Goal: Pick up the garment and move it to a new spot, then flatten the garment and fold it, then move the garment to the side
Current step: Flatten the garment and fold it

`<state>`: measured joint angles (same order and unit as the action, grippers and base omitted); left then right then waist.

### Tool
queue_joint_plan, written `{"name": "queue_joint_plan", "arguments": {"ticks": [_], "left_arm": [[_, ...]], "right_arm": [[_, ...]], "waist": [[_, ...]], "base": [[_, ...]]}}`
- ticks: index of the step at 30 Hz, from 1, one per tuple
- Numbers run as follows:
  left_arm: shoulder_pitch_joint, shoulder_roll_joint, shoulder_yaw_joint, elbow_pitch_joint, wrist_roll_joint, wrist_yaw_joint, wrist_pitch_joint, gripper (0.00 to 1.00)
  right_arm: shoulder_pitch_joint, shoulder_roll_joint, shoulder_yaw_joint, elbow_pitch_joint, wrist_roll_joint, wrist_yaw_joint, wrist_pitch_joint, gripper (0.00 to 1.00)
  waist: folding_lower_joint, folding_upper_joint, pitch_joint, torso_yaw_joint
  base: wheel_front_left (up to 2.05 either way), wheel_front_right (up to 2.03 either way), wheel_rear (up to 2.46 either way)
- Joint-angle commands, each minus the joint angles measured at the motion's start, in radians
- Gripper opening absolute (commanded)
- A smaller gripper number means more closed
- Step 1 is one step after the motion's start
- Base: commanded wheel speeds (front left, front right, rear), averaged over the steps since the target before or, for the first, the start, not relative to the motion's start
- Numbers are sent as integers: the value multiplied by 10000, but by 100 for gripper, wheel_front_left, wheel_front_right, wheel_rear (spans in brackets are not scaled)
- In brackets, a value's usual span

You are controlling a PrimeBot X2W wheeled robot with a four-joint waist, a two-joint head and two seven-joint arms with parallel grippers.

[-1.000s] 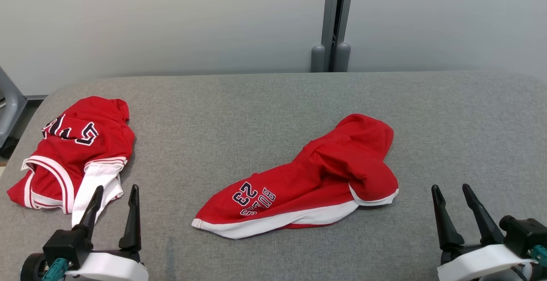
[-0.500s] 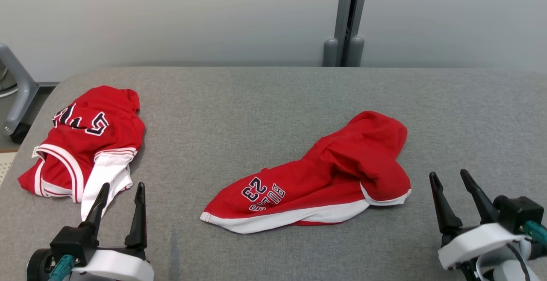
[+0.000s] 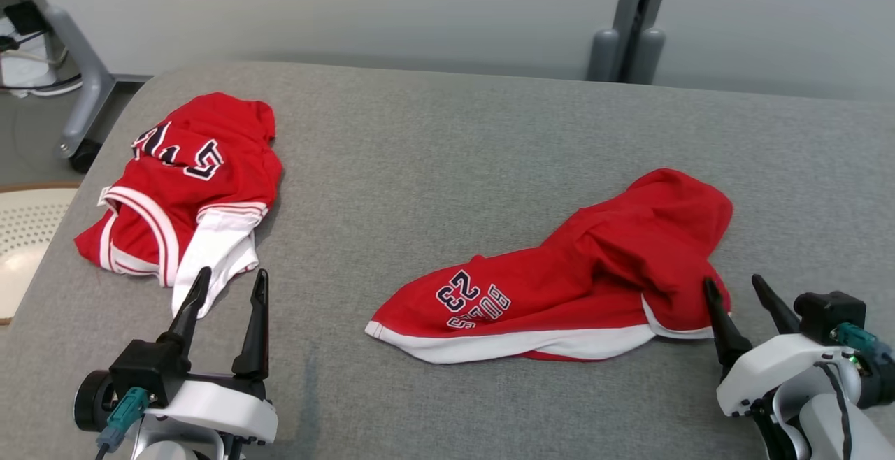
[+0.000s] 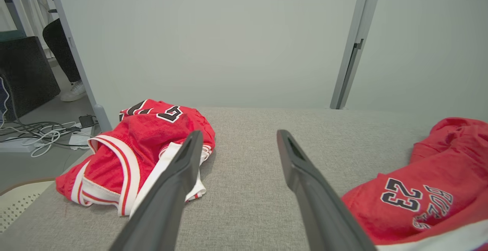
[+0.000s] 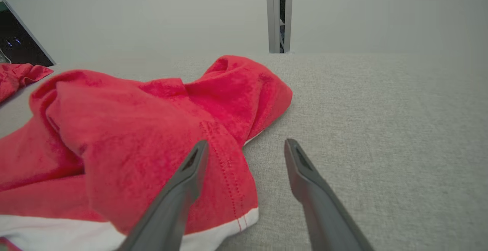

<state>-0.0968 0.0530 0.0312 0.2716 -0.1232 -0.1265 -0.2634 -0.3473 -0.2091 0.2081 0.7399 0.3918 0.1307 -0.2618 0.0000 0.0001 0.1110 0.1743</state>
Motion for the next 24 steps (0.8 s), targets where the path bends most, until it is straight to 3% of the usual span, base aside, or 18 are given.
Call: {"name": "queue_joint_plan", "arguments": {"ticks": [1,6,7,8,9,14,24], "left_arm": [[-165,36,3,14,-21,-45,-19,100],[-177,16,-80,16,-52,-50,-19,100],[-164,14,-78,14,-51,-49,-19,100],[-148,11,-68,14,-48,-49,-19,100],[-129,11,-64,22,-47,-50,-19,100],[1,7,5,26,2,-50,-19,100],[39,-2,29,-40,-56,-52,-19,100]], "right_arm": [[-58,12,30,100,67,2,-50,100],[162,228,72,893,340,2,-50,100],[192,298,136,1119,434,2,-49,48],[185,346,191,1315,536,2,-42,28],[182,386,263,1529,649,2,-12,0],[-44,366,398,1473,1049,2,-15,0],[-264,-374,-555,-1572,453,2,-29,0]], "waist": [[0,-1,82,121],[0,-1,108,324],[0,-1,102,335],[0,-1,92,340],[0,-1,80,344],[0,-1,-9,276],[0,-1,-112,135]], "base": [[0,0,0],[0,0,0],[0,0,0],[0,0,0],[0,0,0],[0,0,0],[0,0,0]]}}
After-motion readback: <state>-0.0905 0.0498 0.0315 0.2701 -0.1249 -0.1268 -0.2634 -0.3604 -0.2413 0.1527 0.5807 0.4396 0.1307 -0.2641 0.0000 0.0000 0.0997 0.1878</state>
